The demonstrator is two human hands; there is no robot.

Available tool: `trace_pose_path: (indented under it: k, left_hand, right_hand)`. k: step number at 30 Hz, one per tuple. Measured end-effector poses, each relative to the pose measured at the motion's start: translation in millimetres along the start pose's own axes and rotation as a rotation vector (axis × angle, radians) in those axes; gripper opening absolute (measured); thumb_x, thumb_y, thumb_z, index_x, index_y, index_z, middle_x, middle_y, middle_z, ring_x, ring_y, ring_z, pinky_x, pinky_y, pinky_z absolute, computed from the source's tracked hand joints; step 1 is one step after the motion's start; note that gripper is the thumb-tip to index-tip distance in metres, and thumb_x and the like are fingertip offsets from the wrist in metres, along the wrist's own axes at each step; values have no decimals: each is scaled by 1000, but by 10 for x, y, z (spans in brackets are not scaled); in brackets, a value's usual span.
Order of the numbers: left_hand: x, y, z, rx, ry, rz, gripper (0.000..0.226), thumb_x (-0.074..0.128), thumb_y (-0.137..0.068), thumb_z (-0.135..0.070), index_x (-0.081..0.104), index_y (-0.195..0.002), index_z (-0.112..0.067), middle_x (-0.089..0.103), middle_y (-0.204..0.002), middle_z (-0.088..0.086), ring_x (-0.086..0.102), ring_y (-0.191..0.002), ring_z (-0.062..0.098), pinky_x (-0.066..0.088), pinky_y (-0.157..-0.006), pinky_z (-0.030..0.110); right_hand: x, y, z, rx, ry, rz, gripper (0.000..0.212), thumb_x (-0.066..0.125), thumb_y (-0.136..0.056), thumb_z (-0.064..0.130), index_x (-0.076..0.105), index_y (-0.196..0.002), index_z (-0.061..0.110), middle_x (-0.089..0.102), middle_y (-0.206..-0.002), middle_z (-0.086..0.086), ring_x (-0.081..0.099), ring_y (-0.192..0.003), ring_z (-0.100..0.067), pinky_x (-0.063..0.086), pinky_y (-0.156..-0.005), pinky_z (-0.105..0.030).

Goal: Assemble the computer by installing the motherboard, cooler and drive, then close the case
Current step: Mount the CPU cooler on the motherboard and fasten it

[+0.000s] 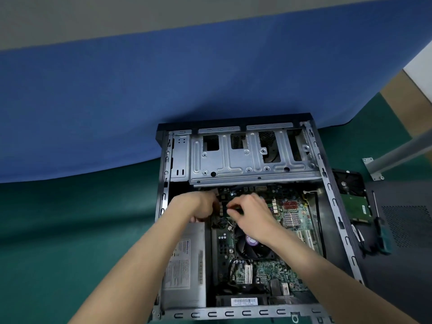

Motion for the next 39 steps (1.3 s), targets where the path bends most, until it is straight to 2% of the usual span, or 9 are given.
trace_pose_path:
  k: [4,7,13,18,21,24,28,35,39]
  left_hand:
    - [78,-100,48,65,66,28,44,43,-90,0,67,-111,-31,65,-113,9,63,-100,26,54,-84,36]
    - [138,-138,79,87,127,24,44,45,-90,3,70,-110,-27,66,-117,4,62,-105,22,51,-93,33]
    - [70,-102,50,139,251,-44,18,58,-92,-12,68,-107,-10,68,-109,7,56,-90,13,45,-88,26]
    - [22,28,7,187,449,-92,19,49,-96,-5,62,-107,4,59,-72,3,53,-68,15,43,-65,24]
    - [-65,82,41,182,616,-179,16,52,-95,-7,58,-109,-3,64,-85,12,55,-76,19,47,-73,32]
    - [-75,127,43,168,779,-195,25,57,-92,-7,53,-117,-4,63,-111,17,57,-99,23,47,-88,33]
    - [-71,154,37,185,884,-199,12,52,-94,0,52,-106,-2,59,-85,9,56,-74,16,46,-61,15]
    - [-70,123,66,155,862,-213,19,41,-92,12,47,-99,-5,57,-72,13,56,-57,17,49,-54,21]
    - [-53,111,84,142,845,-195,17,43,-93,10,48,-102,-4,59,-71,13,57,-55,15,50,-49,17]
  right_hand:
    - [199,-82,36,28,19,134,42,74,-81,38,64,-118,19,67,-99,4,54,-107,-21,35,-96,-35]
    - [224,-65,68,28,7,98,13,73,-82,17,70,-93,23,68,-85,5,59,-96,-18,39,-94,-33]
    - [124,-12,-71,124,-276,28,19,71,-81,4,66,-73,21,63,-75,5,61,-78,-14,46,-67,-23]
    - [142,-81,-139,153,-425,108,25,78,-72,-2,67,-74,19,66,-77,-3,62,-76,-16,52,-75,-30]
    - [197,-107,-38,99,-533,211,45,92,-58,11,65,-93,19,68,-83,-4,63,-76,-15,53,-77,-31]
    - [112,-184,56,32,-454,68,47,93,-56,14,64,-94,17,66,-76,-5,62,-71,-15,53,-76,-36]
    - [128,-203,26,44,-481,16,33,91,-59,11,65,-77,20,64,-62,1,59,-59,-8,51,-69,-30]
    - [123,-106,-5,17,-510,-60,22,91,-61,16,70,-65,22,64,-57,5,49,-47,5,41,-52,-11]
    - [153,-48,-12,-7,-587,-87,16,88,-64,15,74,-69,18,62,-55,7,49,-48,2,41,-53,-13]
Point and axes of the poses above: each hand's wrist, its own y-axis away from the middle knuckle, its own x-axis out of the palm, z = x × y, the point moved 9 cm from there along -y, towards the middle knuckle
